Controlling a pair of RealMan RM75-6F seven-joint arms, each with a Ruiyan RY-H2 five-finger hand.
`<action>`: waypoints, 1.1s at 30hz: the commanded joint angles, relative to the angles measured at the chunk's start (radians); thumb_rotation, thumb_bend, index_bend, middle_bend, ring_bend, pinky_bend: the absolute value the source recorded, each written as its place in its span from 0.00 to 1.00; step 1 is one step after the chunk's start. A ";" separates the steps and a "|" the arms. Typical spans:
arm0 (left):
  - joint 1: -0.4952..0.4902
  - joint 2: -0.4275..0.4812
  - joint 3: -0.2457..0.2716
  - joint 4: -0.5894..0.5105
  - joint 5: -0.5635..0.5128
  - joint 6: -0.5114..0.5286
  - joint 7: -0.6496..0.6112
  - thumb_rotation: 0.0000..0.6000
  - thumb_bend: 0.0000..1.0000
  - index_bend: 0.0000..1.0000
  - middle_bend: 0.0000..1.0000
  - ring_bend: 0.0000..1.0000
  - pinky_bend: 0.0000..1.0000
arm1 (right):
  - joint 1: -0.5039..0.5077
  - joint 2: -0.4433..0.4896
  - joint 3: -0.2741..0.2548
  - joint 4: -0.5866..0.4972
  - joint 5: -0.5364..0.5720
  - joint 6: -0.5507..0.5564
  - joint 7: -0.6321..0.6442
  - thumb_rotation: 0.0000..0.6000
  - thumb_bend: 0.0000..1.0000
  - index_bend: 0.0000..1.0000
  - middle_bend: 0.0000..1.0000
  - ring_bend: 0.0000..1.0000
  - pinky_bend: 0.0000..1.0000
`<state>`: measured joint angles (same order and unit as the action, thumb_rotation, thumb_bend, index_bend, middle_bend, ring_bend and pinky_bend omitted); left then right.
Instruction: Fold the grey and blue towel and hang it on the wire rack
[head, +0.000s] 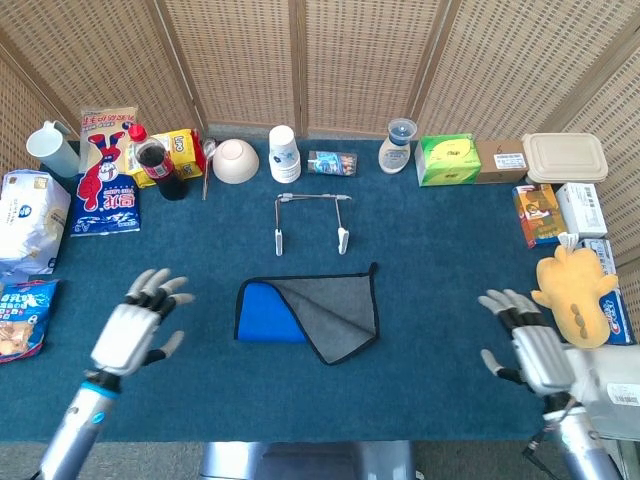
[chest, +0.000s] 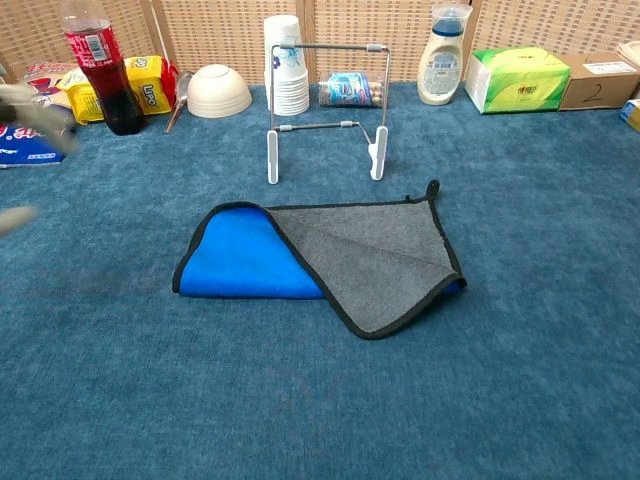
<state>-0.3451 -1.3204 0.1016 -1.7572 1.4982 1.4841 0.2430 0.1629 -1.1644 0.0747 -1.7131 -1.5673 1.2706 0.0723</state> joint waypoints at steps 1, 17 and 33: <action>0.068 0.046 0.036 -0.003 0.029 0.060 -0.053 1.00 0.23 0.29 0.20 0.00 0.00 | 0.048 -0.027 -0.007 -0.013 -0.020 -0.053 -0.034 1.00 0.33 0.14 0.11 0.00 0.00; 0.118 0.076 -0.012 -0.007 0.120 0.098 -0.120 1.00 0.23 0.29 0.20 0.00 0.00 | 0.201 -0.195 -0.011 0.012 -0.047 -0.187 -0.256 1.00 0.28 0.11 0.10 0.00 0.00; 0.128 0.082 -0.057 -0.017 0.142 0.074 -0.137 1.00 0.23 0.29 0.20 0.00 0.00 | 0.265 -0.336 -0.027 0.140 -0.049 -0.199 -0.392 1.00 0.24 0.10 0.08 0.00 0.00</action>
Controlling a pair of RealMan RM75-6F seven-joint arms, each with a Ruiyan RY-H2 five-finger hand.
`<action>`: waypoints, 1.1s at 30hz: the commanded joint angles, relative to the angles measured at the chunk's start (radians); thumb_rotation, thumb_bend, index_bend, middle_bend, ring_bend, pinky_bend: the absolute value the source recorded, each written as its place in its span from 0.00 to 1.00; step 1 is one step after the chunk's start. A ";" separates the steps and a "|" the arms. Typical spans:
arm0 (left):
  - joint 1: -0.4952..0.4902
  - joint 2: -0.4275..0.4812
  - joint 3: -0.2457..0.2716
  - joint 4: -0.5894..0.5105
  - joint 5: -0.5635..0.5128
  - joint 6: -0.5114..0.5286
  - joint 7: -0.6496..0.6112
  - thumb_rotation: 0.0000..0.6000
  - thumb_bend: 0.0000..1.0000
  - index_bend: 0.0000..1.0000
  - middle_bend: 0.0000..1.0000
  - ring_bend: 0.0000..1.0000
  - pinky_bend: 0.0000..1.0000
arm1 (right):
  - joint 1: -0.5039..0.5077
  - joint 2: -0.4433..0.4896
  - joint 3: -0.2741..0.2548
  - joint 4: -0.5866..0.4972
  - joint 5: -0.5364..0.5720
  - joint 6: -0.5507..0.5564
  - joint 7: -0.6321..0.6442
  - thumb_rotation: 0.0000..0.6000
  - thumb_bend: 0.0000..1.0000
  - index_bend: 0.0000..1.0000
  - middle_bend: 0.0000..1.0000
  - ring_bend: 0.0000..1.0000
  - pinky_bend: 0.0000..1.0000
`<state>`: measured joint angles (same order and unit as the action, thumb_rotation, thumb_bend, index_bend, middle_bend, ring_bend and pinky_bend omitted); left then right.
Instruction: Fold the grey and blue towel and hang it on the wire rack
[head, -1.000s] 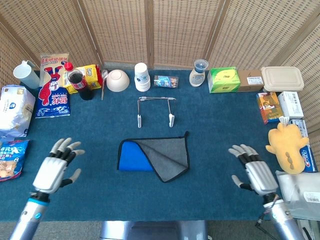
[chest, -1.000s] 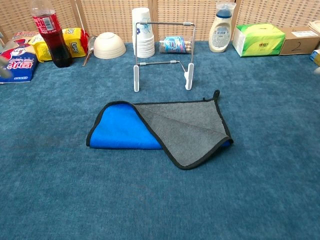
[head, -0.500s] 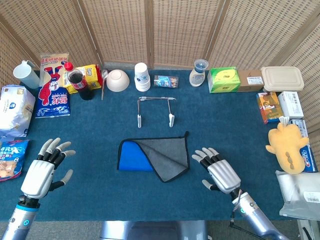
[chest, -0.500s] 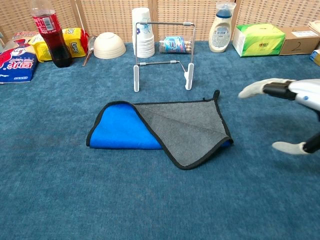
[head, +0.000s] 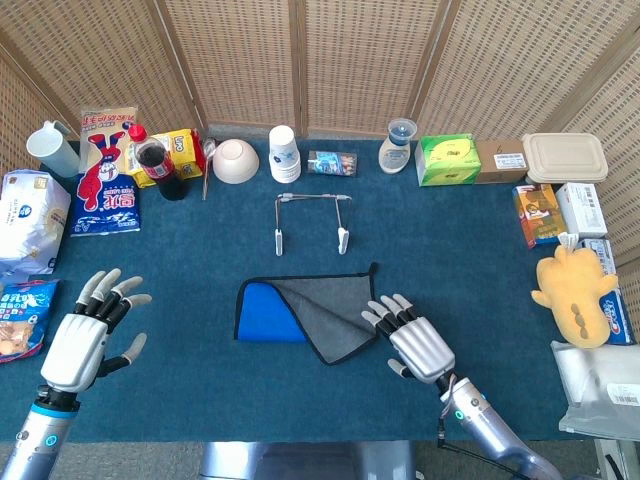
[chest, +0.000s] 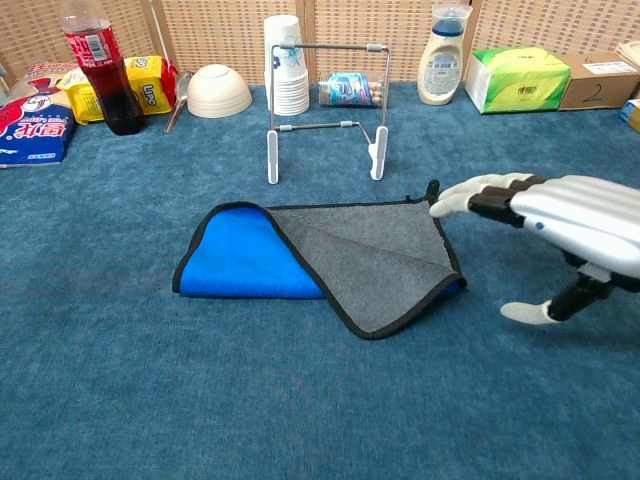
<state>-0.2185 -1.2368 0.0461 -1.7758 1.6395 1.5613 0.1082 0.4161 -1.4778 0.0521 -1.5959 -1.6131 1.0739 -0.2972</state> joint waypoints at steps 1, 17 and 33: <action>0.002 -0.003 -0.003 0.002 0.002 -0.005 -0.004 1.00 0.23 0.29 0.20 0.00 0.00 | 0.017 -0.031 -0.006 0.032 -0.005 -0.004 -0.029 1.00 0.24 0.09 0.07 0.00 0.00; 0.038 0.010 -0.014 0.016 0.013 0.009 -0.054 1.00 0.23 0.28 0.20 0.00 0.00 | 0.084 -0.141 -0.014 0.201 -0.077 0.035 -0.038 1.00 0.22 0.07 0.06 0.00 0.00; 0.058 0.016 -0.016 0.033 0.016 0.005 -0.093 1.00 0.23 0.28 0.19 0.00 0.00 | 0.117 -0.196 -0.020 0.262 -0.070 0.036 -0.014 1.00 0.22 0.06 0.05 0.00 0.00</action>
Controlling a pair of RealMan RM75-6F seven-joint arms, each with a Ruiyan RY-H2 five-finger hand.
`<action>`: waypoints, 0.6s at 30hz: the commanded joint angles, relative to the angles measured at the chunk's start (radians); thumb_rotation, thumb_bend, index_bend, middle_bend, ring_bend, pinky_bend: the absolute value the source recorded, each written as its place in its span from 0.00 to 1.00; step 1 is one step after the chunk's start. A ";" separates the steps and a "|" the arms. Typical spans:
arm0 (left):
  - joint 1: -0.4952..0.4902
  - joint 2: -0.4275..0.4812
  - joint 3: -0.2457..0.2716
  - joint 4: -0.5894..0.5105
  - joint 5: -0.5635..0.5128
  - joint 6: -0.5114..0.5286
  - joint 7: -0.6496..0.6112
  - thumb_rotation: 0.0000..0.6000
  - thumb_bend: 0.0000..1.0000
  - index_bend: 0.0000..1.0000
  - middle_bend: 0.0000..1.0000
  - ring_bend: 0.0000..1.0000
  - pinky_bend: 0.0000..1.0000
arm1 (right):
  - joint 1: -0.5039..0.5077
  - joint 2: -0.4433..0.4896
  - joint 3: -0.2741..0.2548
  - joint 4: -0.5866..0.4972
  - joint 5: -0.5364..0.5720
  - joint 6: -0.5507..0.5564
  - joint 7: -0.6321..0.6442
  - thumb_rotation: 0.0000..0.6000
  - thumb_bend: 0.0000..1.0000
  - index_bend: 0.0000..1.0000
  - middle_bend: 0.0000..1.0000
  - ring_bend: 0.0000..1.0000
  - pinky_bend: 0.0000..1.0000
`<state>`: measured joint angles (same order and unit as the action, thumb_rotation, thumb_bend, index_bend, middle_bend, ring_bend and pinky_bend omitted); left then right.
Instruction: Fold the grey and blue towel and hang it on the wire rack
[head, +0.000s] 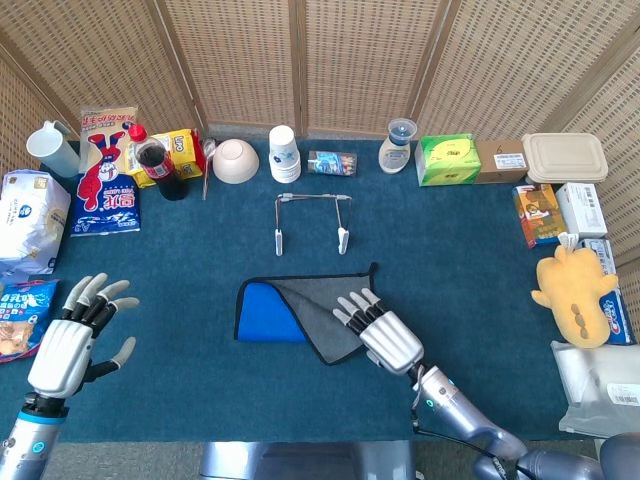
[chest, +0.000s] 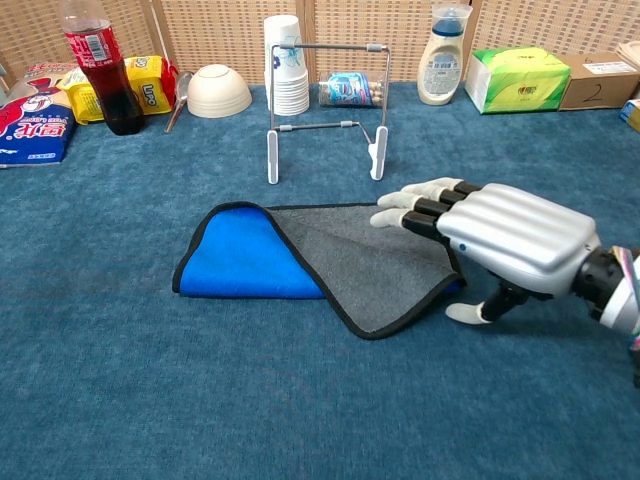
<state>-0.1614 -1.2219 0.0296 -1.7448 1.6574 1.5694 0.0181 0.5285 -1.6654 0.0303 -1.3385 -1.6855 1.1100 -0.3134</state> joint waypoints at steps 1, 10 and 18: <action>0.002 0.002 0.001 0.003 -0.004 -0.005 -0.007 1.00 0.23 0.28 0.19 0.00 0.00 | 0.007 -0.016 0.003 0.008 0.002 0.002 0.004 1.00 0.22 0.06 0.05 0.00 0.00; 0.011 0.011 -0.002 0.012 -0.005 -0.006 -0.033 1.00 0.23 0.28 0.19 0.00 0.00 | 0.031 -0.065 0.010 0.029 0.009 -0.006 0.000 1.00 0.22 0.06 0.05 0.00 0.00; 0.014 0.008 -0.006 0.023 -0.006 -0.011 -0.055 1.00 0.23 0.28 0.19 0.00 0.00 | 0.055 -0.091 0.027 0.017 0.025 -0.018 -0.019 1.00 0.22 0.05 0.05 0.00 0.00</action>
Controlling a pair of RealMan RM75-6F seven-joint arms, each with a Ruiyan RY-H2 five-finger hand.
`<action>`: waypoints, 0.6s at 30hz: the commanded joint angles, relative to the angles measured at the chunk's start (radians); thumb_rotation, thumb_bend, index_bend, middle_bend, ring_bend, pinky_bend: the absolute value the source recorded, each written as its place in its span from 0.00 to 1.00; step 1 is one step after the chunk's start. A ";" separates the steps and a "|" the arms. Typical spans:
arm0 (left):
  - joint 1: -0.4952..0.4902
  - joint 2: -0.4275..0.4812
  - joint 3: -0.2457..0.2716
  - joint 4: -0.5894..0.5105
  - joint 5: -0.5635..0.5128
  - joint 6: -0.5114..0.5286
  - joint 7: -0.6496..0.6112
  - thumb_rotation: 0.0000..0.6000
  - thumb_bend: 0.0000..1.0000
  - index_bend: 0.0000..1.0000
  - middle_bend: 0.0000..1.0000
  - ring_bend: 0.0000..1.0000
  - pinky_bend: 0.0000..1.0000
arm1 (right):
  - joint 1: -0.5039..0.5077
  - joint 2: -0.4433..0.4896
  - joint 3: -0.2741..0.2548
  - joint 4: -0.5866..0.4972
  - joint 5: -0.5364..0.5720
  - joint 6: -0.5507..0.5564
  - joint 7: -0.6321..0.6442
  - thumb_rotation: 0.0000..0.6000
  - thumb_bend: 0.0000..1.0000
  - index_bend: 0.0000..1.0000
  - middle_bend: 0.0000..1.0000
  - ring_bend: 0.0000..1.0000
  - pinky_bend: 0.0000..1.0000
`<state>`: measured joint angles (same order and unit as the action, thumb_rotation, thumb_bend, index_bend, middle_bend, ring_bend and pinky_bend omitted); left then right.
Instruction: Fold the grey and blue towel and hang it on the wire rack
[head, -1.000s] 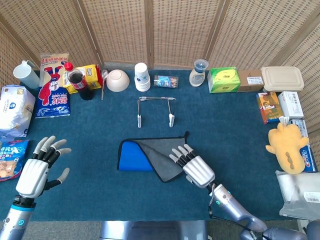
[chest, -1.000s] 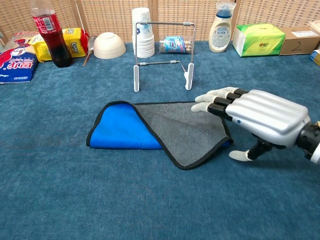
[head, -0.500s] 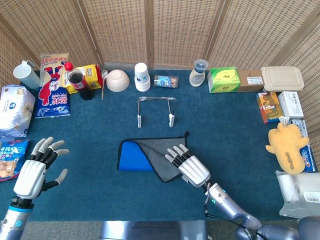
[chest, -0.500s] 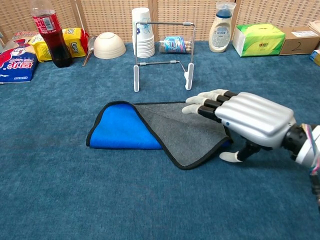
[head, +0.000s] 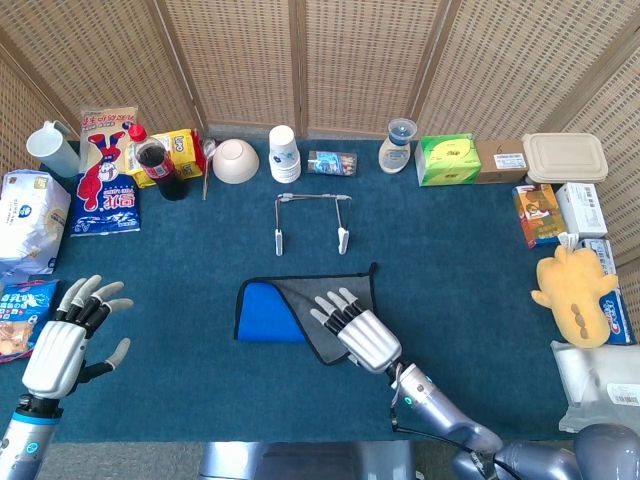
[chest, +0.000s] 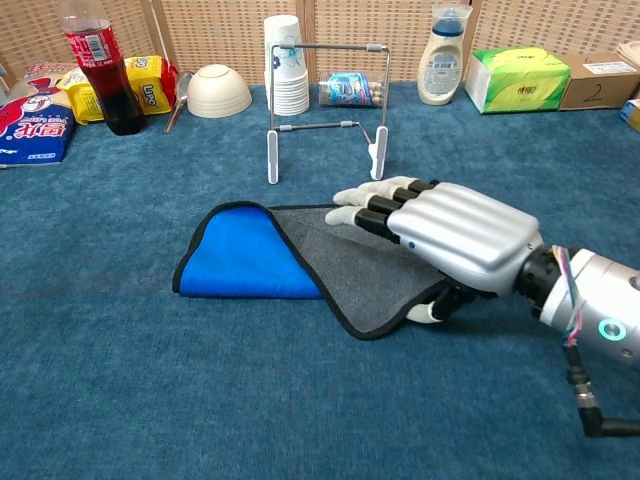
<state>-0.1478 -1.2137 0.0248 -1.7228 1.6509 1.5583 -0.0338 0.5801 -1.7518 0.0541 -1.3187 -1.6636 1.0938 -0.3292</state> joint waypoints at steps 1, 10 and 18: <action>0.001 0.001 -0.002 0.002 0.001 0.000 -0.005 1.00 0.23 0.28 0.19 0.00 0.00 | 0.006 -0.008 0.004 -0.005 0.006 -0.002 -0.006 1.00 0.22 0.05 0.05 0.00 0.00; 0.004 0.003 -0.005 0.009 0.001 -0.007 -0.027 1.00 0.23 0.28 0.19 0.00 0.00 | 0.011 -0.030 0.013 -0.039 0.052 -0.019 -0.009 1.00 0.22 0.05 0.05 0.00 0.00; 0.007 0.000 -0.006 0.017 0.002 -0.011 -0.039 1.00 0.23 0.28 0.19 0.00 0.00 | 0.010 -0.015 0.037 -0.059 0.097 -0.012 -0.012 1.00 0.21 0.06 0.05 0.00 0.00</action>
<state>-0.1412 -1.2127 0.0188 -1.7060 1.6527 1.5482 -0.0724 0.5910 -1.7712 0.0862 -1.3734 -1.5722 1.0792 -0.3425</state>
